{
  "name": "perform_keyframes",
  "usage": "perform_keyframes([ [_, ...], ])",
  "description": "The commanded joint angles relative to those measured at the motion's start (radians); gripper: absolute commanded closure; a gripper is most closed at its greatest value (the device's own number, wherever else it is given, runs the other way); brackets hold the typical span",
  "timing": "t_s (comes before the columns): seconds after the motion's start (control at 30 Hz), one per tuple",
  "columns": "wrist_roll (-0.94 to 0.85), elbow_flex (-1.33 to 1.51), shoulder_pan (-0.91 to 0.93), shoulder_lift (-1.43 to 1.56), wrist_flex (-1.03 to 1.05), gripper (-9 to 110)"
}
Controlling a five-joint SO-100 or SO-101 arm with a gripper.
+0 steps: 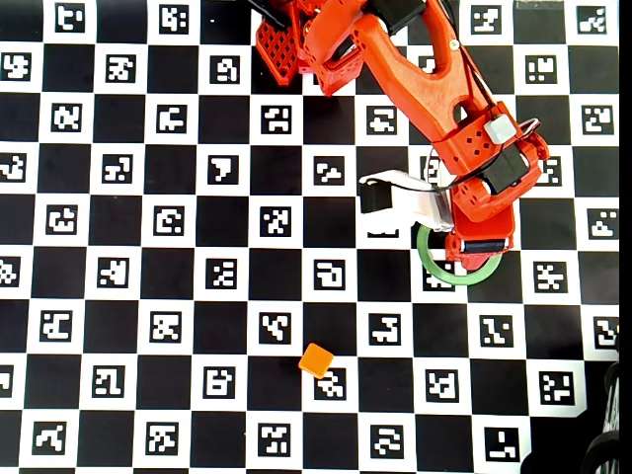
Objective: Grab the red cube then put it in the green circle then put the blue cube on top and finally the orange cube on top
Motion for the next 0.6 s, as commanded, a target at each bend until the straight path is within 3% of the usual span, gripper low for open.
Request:
perform_keyframes([
  [0.0, -0.003, -0.002, -0.014, 0.061, -0.025, 96],
  [0.3, -0.006, 0.008, -0.015, 0.066, -0.032, 91],
  [0.57, 0.018, 0.020, -0.018, 0.075, -0.017, 72],
])
